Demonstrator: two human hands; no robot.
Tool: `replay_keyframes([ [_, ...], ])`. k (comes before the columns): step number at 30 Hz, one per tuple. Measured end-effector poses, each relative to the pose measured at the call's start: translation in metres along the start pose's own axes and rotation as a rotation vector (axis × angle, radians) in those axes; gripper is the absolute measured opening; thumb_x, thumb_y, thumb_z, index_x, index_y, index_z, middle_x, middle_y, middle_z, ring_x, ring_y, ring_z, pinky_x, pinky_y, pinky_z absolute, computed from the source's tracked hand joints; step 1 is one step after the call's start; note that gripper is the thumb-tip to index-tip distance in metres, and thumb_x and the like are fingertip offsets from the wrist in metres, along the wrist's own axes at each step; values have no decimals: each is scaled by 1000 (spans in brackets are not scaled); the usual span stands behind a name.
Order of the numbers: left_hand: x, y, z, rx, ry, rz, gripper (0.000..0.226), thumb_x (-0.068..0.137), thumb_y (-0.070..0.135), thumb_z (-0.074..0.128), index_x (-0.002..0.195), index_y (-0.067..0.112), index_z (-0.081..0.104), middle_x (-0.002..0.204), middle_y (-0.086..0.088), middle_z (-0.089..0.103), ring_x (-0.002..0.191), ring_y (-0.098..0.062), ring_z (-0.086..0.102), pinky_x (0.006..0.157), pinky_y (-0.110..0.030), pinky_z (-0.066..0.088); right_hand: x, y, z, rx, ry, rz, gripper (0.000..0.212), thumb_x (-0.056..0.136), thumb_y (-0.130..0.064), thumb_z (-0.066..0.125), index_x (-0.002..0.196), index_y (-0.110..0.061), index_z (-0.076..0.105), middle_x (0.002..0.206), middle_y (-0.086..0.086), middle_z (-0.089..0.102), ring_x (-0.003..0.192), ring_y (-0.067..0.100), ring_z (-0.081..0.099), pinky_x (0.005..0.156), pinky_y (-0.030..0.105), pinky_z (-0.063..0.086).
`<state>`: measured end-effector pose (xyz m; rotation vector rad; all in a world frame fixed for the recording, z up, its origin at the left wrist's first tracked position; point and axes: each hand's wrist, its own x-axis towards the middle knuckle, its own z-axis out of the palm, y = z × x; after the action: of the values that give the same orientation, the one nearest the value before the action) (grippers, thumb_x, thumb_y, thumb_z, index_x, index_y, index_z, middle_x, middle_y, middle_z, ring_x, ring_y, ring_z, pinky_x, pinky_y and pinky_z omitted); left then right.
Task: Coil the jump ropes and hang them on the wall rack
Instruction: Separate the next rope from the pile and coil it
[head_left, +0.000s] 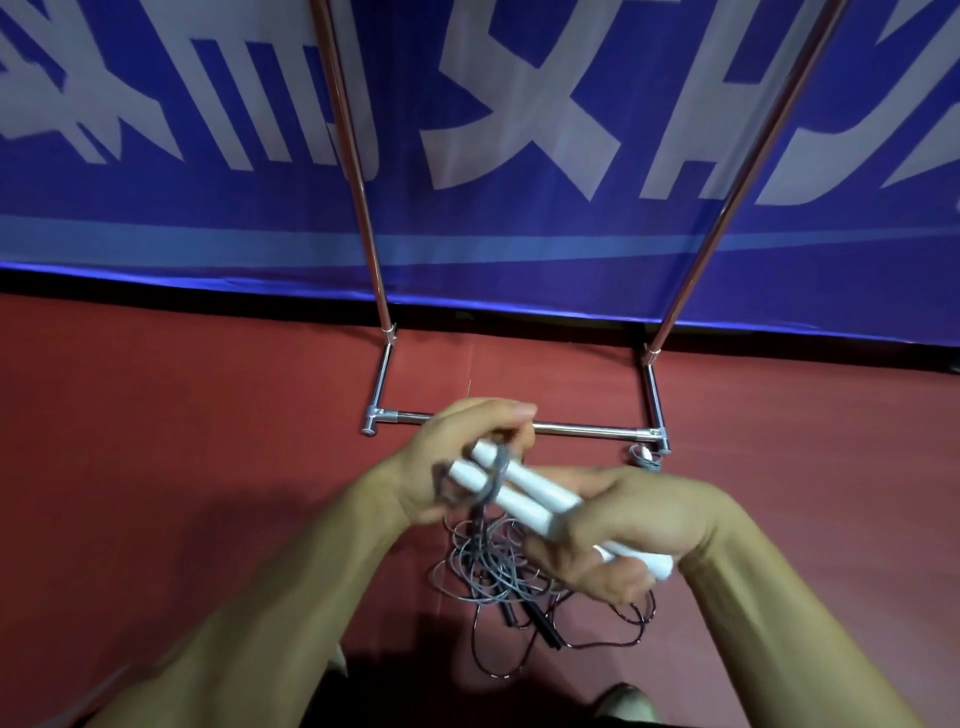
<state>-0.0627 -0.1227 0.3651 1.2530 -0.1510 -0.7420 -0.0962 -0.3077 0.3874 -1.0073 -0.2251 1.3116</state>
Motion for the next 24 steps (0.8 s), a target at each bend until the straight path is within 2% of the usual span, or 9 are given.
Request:
replay_keyframes([
  [3,5,-5,32,-166,188,-79,40,89,38,56,55,21,69,55,7,55,49,-7,45,47,-22,32,3,0,-9,269,83,-262,73,76,13,36,144,-15,40,60,4,40,33,9,31,34,16,16],
  [6,12,-2,41,-18,338,-59,47,103,31,45,61,23,64,50,12,46,42,-6,36,41,-22,31,8,-6,-14,143,466,-322,47,79,9,41,123,-4,50,60,6,40,34,11,24,37,16,16],
  [7,13,-2,36,142,368,-37,42,103,31,45,64,22,59,51,11,47,45,-9,40,44,-29,38,10,-5,-13,18,590,-291,35,81,9,41,112,-4,51,59,5,41,35,12,23,38,17,17],
  [9,12,-5,24,716,408,15,32,100,31,45,72,21,54,63,5,56,62,-20,51,65,-41,46,16,-2,-10,-291,797,-216,31,84,7,40,103,-12,54,58,3,39,38,15,24,38,20,21],
  [11,6,-8,17,1172,488,69,28,98,34,45,78,18,54,79,-1,66,78,-27,59,67,-37,45,22,2,-8,-548,890,-171,39,86,2,42,103,-29,59,58,-2,42,39,12,30,37,20,26],
  [14,2,-6,15,1449,595,240,33,93,45,52,71,20,54,77,-4,71,74,-29,66,61,-31,36,25,2,-8,-614,868,-101,42,88,-2,41,87,-41,58,59,-3,44,40,12,31,38,20,27],
  [17,3,-9,10,1500,602,424,25,82,47,60,77,23,55,56,2,63,53,-26,63,50,-27,35,19,0,-9,-480,742,79,32,84,2,43,82,-27,57,51,2,43,37,16,31,40,20,27],
  [20,0,-10,3,1485,467,576,20,81,47,58,81,27,59,55,6,60,52,-21,61,49,-24,35,11,1,-8,-349,550,228,27,80,3,46,85,-23,53,52,0,42,36,11,30,40,18,25],
  [24,-7,-10,-1,1432,301,647,29,86,50,54,76,29,71,61,8,61,57,-15,59,52,-24,40,4,3,-14,-204,354,282,37,67,-4,48,89,-31,62,59,2,39,36,9,30,38,13,23],
])
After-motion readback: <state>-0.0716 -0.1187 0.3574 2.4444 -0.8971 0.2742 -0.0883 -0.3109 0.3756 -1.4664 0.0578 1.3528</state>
